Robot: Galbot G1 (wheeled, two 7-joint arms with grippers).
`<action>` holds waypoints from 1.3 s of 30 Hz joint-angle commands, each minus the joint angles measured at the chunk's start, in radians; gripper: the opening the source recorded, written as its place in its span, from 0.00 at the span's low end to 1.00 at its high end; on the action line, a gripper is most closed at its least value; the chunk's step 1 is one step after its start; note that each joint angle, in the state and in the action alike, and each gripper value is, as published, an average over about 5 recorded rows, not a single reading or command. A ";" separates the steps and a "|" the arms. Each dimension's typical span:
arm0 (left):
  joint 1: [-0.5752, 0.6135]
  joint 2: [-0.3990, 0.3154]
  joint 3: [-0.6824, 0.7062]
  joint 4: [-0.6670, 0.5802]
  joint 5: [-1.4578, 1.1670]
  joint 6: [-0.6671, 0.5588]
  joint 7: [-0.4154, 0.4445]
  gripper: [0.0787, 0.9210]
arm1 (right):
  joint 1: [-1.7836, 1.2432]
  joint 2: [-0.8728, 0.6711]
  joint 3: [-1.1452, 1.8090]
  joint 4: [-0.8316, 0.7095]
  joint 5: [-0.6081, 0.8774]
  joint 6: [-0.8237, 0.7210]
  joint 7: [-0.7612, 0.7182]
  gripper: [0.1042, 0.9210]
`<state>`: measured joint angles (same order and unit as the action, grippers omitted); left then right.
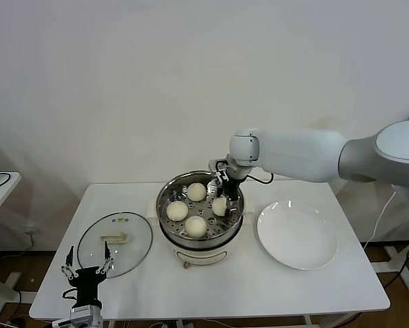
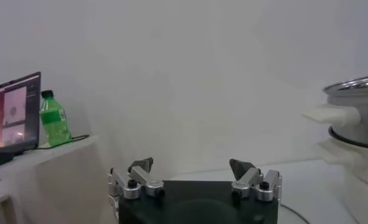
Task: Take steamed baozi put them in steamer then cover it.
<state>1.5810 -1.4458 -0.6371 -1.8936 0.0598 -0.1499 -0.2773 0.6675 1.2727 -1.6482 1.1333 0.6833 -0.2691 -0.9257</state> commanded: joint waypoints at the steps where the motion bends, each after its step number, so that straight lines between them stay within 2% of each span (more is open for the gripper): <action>1: 0.000 0.001 -0.001 0.001 0.000 0.000 0.000 0.88 | 0.011 0.001 0.001 0.007 0.004 0.000 -0.004 0.84; 3: 0.000 0.001 -0.001 0.000 0.000 0.000 0.000 0.88 | 0.020 -0.001 0.001 0.013 0.007 -0.001 -0.006 0.87; 12: -0.004 0.006 -0.003 0.001 -0.002 0.004 0.000 0.88 | 0.093 -0.024 0.008 0.044 0.036 -0.003 -0.005 0.88; 20: -0.007 0.026 -0.011 -0.003 -0.011 0.013 0.000 0.88 | 0.143 -0.091 0.059 0.081 0.084 -0.015 0.087 0.88; 25: -0.008 0.038 -0.010 -0.009 -0.021 0.034 0.000 0.88 | 0.141 -0.153 0.153 0.113 0.132 -0.039 0.272 0.88; 32: -0.009 0.050 -0.008 -0.014 -0.052 0.044 -0.009 0.88 | 0.064 -0.343 0.346 0.282 0.187 -0.096 0.568 0.88; 39: -0.006 0.056 0.002 -0.020 -0.051 0.044 0.001 0.88 | -0.280 -0.580 0.748 0.517 0.211 -0.077 0.887 0.88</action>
<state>1.5723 -1.3940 -0.6398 -1.9123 0.0158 -0.1094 -0.2832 0.6969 0.9811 -1.3366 1.3842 0.8508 -0.3419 -0.4660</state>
